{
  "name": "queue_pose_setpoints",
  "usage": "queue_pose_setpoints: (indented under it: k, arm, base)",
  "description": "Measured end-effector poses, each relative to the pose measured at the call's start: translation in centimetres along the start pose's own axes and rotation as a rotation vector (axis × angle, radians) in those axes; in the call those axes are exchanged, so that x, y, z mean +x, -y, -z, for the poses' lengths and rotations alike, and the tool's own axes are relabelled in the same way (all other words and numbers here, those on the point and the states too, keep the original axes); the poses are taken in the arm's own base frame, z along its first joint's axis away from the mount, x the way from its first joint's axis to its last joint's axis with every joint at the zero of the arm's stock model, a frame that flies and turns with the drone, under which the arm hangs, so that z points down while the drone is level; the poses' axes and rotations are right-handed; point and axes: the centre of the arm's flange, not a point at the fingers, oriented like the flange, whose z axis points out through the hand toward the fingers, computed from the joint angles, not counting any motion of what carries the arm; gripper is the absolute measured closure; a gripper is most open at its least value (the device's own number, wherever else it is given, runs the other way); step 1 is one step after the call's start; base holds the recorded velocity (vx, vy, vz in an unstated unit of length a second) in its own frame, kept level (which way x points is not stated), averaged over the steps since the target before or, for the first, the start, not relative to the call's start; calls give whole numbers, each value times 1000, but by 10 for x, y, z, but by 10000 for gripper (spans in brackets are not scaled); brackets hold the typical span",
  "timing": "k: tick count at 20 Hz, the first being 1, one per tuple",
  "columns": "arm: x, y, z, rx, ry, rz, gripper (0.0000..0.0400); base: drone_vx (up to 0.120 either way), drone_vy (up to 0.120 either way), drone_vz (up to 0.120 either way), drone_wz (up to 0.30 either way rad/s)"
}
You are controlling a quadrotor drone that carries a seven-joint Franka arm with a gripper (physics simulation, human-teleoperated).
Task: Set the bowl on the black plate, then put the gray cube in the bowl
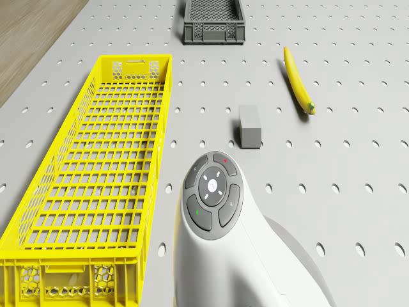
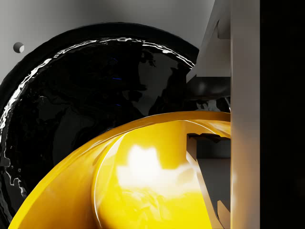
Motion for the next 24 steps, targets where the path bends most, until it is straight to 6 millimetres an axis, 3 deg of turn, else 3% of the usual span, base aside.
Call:
queue_pose_setpoints:
  k: [9,20,22,24]
  arm:
    - [-17,-14,-5,0,0,20,295]
    - [-41,-5,-6,-1,-2,-47,295]
    - [-42,-5,-6,-1,-2,-39,179]
    - [-43,-4,-6,-1,-1,-33,109]
  base:
    - [0,0,0,0]
    - [0,0,0,0]
    - [0,0,0,0]
    - [0,0,0,0]
